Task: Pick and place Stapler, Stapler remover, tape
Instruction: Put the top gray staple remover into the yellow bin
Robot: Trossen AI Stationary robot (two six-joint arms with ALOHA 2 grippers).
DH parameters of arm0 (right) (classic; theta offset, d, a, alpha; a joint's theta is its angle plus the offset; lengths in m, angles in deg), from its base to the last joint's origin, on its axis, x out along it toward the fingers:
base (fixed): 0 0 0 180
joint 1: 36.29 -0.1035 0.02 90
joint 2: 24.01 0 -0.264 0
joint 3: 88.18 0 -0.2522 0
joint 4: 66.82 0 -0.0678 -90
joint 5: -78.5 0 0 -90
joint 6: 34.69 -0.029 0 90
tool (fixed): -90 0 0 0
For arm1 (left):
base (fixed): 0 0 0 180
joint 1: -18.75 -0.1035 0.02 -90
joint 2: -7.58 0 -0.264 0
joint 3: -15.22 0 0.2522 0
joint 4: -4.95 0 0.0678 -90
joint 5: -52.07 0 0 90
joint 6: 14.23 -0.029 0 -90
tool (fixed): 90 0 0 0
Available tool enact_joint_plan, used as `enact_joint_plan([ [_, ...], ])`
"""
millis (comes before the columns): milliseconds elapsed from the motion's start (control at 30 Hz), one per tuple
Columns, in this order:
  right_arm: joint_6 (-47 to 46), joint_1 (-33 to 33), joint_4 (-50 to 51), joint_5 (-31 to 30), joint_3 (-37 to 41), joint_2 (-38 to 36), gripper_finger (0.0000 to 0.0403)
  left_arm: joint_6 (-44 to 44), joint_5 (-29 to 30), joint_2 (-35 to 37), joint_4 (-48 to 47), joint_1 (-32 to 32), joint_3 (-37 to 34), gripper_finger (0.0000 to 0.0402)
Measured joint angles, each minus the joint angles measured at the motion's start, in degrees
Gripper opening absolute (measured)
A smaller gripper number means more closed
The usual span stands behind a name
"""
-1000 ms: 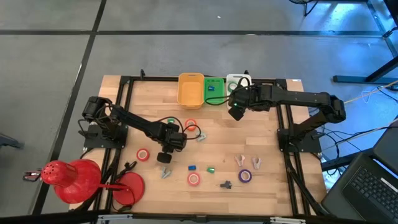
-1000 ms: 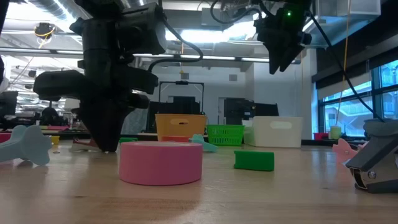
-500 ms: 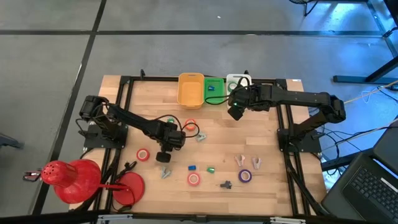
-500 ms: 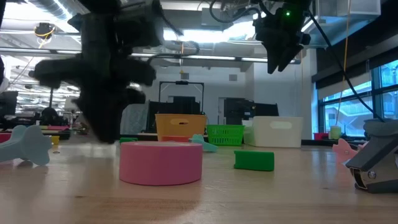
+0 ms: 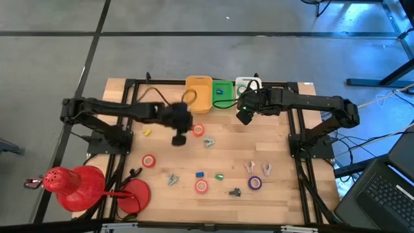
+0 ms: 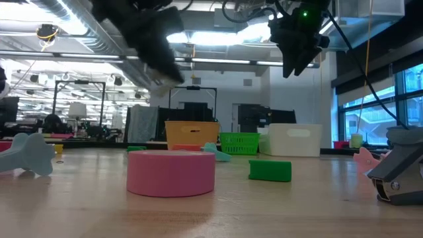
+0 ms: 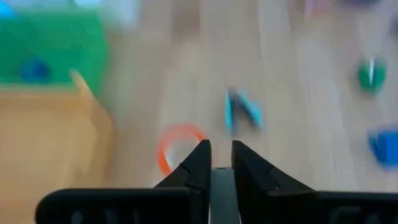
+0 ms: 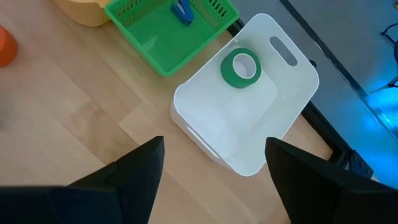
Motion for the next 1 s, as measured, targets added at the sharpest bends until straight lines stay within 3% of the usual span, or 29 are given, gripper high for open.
enact_joint_plan([
  [133,0.02,0.00,0.04,0.00,0.00,0.00,0.0281,-0.63,-5.03,0.28,8.15,-7.32,1.23,0.0035],
  [333,0.22,0.70,0.62,0.02,0.00,0.02,0.0281,-6.68,-7.52,-4.66,5.73,-16.74,10.33,0.0035],
  [567,-0.31,3.38,3.91,-0.02,0.00,0.02,0.0281,-15.05,-7.19,-19.54,-7.83,-24.27,26.22,0.0035],
  [700,-0.24,4.24,4.59,0.00,0.00,0.02,0.0281,-17.54,-6.43,-28.37,-10.95,-26.64,34.51,0.0035],
  [1000,-0.19,4.26,6.54,0.00,0.00,0.02,0.0281,-19.74,-3.31,-42.92,-16.91,-29.25,45.04,0.0035],
])
